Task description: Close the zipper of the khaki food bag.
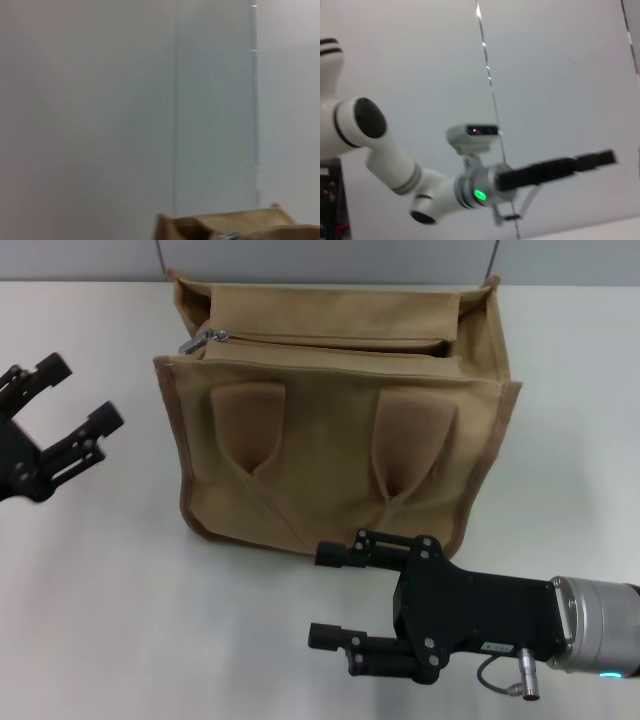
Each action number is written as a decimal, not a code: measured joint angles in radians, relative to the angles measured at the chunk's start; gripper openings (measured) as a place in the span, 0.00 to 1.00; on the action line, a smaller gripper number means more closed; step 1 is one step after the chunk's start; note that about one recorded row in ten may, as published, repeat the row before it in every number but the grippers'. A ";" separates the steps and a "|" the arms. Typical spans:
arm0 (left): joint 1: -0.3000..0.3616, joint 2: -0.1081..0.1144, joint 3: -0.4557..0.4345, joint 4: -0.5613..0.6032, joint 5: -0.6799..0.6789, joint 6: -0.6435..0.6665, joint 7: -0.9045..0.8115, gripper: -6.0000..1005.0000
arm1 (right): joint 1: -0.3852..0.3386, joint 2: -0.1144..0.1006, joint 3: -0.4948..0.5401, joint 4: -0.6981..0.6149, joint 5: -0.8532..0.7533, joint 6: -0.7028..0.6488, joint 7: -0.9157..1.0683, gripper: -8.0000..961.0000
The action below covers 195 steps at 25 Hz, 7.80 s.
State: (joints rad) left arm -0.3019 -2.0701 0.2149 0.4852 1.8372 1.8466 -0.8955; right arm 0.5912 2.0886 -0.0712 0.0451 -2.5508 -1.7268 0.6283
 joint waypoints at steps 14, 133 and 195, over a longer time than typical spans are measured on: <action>-0.092 0.000 0.149 -0.051 0.013 -0.277 0.032 0.80 | -0.040 0.002 0.005 0.039 0.001 -0.001 -0.065 0.73; -0.360 -0.006 0.198 -0.229 -0.199 -0.091 -0.116 0.04 | -0.079 0.004 0.689 0.285 0.002 0.107 -0.322 0.72; -0.390 -0.010 0.211 -0.277 -0.192 -0.048 -0.143 0.05 | -0.100 0.004 0.654 0.514 -0.001 0.453 -0.945 0.66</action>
State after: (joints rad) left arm -0.6919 -2.0801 0.4264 0.2085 1.6451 1.7990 -1.0385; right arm 0.4916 2.0923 0.5830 0.5587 -2.5515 -1.2733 -0.3168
